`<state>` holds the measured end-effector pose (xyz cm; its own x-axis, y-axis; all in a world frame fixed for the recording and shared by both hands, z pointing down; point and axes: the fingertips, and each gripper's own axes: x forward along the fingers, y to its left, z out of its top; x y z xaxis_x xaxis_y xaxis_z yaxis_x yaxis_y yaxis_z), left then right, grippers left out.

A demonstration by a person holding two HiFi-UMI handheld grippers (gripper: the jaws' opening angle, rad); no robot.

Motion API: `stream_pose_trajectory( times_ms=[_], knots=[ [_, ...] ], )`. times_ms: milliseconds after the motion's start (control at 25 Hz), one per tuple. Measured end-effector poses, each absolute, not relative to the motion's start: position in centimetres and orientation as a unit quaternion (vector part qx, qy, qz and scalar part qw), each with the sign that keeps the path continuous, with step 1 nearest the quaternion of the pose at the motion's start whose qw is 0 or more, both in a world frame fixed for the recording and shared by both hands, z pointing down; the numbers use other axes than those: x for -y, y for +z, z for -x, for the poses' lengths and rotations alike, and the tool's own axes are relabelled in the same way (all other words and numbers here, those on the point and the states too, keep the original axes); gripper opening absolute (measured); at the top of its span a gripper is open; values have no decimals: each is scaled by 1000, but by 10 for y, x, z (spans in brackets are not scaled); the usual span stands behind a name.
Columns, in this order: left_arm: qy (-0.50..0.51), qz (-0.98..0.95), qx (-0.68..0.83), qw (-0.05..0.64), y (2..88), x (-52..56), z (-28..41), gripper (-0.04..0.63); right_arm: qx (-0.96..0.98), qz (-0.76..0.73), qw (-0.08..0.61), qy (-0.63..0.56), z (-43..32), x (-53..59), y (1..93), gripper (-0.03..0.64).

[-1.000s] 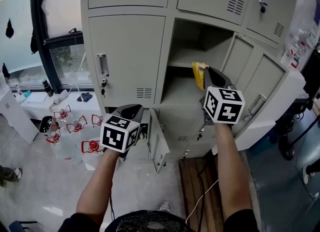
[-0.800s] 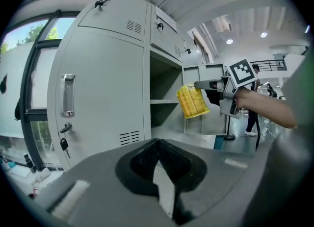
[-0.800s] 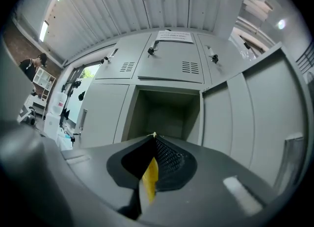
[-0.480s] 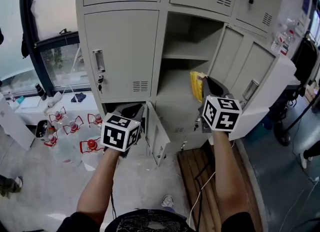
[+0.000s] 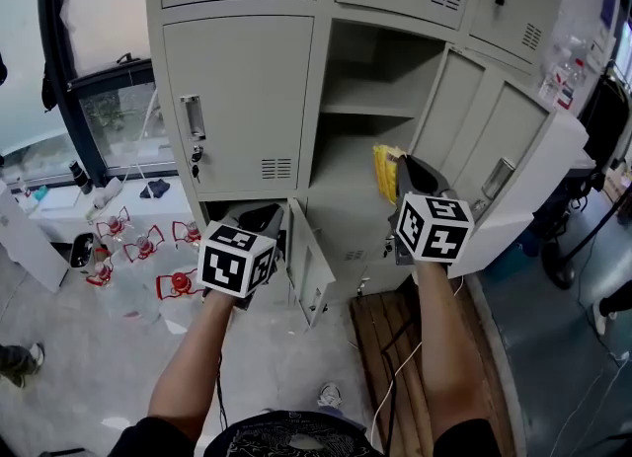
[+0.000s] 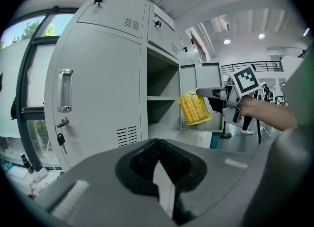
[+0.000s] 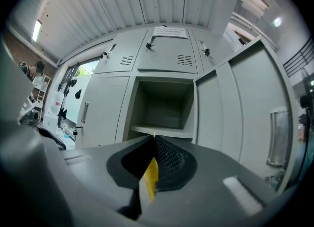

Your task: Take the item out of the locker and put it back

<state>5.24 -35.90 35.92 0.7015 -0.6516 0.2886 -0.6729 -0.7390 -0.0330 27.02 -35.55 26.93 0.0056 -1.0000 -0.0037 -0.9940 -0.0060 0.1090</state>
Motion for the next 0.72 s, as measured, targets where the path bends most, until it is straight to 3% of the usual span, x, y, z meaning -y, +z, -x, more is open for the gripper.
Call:
stream_pose_trajectory(
  times_ms=[720],
  knots=[
    [140,-903,403,49,365,393,-83,0,742,-667,61,-31,-294,428,302,28]
  ],
)
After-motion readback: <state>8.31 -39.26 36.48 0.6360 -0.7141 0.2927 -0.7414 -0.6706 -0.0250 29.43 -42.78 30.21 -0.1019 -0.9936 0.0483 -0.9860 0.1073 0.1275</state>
